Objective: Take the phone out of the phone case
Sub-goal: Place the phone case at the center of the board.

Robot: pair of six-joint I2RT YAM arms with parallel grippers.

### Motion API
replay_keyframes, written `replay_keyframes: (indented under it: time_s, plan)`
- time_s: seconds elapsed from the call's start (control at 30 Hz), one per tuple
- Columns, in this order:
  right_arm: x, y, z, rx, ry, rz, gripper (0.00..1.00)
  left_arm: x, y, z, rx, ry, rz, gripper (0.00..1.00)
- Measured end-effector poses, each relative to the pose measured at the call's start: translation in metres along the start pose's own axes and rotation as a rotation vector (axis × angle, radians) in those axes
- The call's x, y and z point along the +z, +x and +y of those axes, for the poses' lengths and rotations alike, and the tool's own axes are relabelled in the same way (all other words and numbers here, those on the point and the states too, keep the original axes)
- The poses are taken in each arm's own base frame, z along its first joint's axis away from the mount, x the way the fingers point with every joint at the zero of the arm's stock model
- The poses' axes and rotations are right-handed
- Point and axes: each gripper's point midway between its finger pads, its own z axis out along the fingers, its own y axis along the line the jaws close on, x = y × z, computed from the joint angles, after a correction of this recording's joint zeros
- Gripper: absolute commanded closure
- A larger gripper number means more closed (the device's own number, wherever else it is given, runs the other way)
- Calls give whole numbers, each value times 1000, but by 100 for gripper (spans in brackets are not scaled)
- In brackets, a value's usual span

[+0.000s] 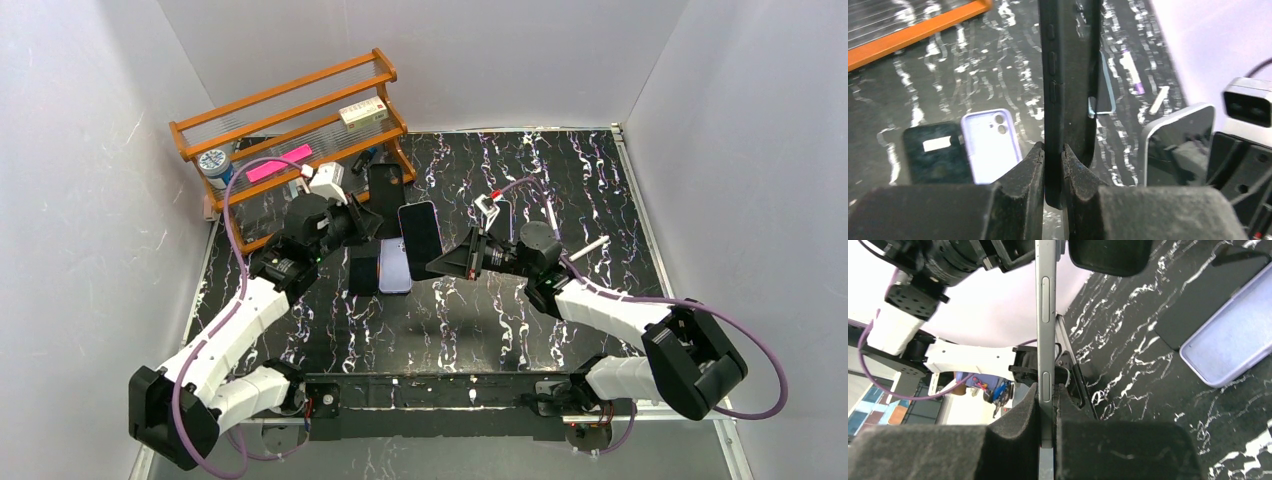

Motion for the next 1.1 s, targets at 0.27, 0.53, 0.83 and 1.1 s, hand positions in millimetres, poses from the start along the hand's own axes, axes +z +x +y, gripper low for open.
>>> replay_keyframes:
  time_s: [0.27,0.53,0.83,1.1]
  plan:
    - [-5,10,-33,-10,139,5,99,-21,16,61,121,-316,120,100]
    - [-9,23,-91,32,345,14,99,-48,38,127,125,-563,314,100]
    - [-12,60,-160,156,531,104,99,-69,72,170,73,-706,512,100]
    - [-12,55,-165,147,551,83,99,-55,77,155,3,-582,509,100]
